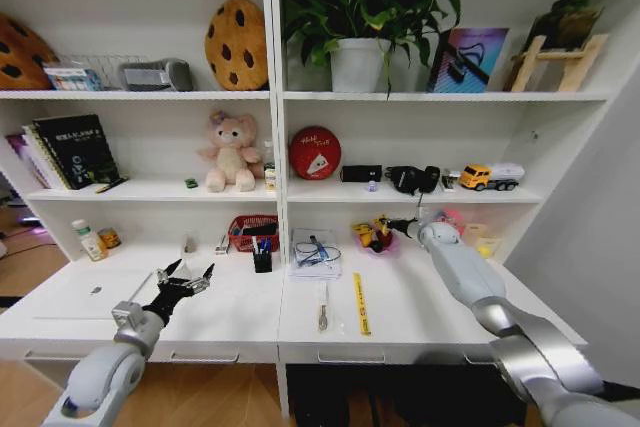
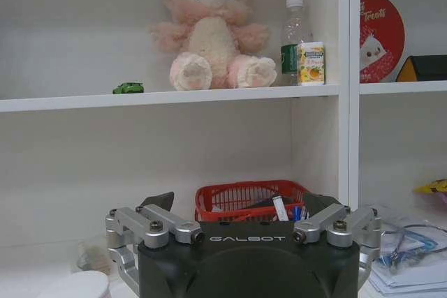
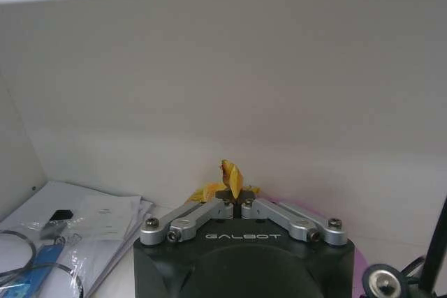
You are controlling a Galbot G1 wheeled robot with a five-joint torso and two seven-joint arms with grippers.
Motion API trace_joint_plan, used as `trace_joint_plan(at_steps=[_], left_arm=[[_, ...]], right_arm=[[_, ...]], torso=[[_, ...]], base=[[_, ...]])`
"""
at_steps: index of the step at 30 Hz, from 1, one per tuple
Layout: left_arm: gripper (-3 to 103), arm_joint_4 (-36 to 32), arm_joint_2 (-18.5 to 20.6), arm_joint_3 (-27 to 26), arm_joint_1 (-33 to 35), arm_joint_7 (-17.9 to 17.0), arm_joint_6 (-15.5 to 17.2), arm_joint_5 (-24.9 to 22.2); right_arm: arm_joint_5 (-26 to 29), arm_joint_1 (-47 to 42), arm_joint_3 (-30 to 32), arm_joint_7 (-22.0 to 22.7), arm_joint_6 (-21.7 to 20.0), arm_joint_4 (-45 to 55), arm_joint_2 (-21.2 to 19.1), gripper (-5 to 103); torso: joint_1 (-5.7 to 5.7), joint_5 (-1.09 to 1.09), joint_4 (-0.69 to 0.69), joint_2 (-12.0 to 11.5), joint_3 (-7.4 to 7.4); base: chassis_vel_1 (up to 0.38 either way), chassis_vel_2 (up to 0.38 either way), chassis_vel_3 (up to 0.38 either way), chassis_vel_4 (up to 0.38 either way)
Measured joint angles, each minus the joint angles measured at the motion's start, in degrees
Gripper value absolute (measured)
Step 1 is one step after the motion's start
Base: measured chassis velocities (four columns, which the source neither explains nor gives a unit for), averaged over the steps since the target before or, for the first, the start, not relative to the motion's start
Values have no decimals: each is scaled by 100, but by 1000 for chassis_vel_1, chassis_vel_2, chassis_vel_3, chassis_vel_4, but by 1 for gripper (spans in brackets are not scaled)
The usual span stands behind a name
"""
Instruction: Organize the objects on the table.
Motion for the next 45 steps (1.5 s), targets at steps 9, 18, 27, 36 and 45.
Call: trace_joint_plan(at_steps=[9, 18, 27, 36, 45], left_arm=[[100, 0, 0, 0, 0, 0, 0, 0], [100, 0, 0, 0, 0, 0, 0, 0], [100, 0, 0, 0, 0, 0, 0, 0], [100, 0, 0, 0, 0, 0, 0, 0], [100, 0, 0, 0, 0, 0, 0, 0]], right_arm=[[-68, -125, 0, 290, -7, 226, -42, 1], [-168, -212, 3, 190, -43, 395, -88, 1], [-182, -351, 27, 151, -123, 566, -150, 1], [-144, -427, 34, 223, -142, 564, -139, 1], [-177, -482, 89, 375, -146, 445, -61, 6]], torso=[[0, 1, 1, 0, 0], [0, 1, 1, 0, 0], [-2, 1, 0, 1, 0], [4, 0, 1, 0, 1], [-2, 1, 1, 1, 0]], base=[[0, 0, 0, 0], [0, 0, 0, 0], [-15, 13, 12, -10], [-65, 76, 63, -74], [0, 0, 0, 0]])
